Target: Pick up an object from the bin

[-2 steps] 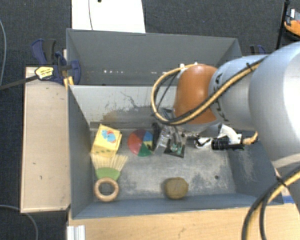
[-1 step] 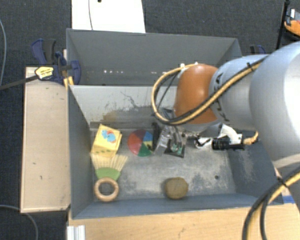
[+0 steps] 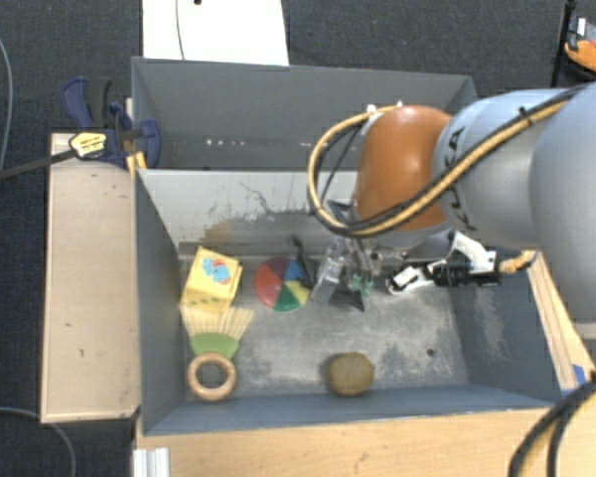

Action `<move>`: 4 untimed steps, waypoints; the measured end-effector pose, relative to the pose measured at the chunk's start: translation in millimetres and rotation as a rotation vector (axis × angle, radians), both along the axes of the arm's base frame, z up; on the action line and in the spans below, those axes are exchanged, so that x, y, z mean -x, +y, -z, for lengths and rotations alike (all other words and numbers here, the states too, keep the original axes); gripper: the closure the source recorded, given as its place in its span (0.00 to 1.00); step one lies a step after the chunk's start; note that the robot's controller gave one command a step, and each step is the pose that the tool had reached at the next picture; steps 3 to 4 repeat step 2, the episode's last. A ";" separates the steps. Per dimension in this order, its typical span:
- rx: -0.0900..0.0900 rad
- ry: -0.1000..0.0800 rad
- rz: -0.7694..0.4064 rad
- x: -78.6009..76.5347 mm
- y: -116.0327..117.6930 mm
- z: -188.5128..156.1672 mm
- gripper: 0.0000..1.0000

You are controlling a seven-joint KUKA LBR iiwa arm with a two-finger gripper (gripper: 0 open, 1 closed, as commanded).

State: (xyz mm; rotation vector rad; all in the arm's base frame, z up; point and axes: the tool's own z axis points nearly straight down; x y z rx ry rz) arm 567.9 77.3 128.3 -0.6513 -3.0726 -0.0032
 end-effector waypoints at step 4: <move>-0.001 -0.003 -0.030 2.3 -0.2 -102.9 1.00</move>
Offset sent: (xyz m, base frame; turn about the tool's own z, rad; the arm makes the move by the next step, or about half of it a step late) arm -0.0015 -0.0020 0.1062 -0.0335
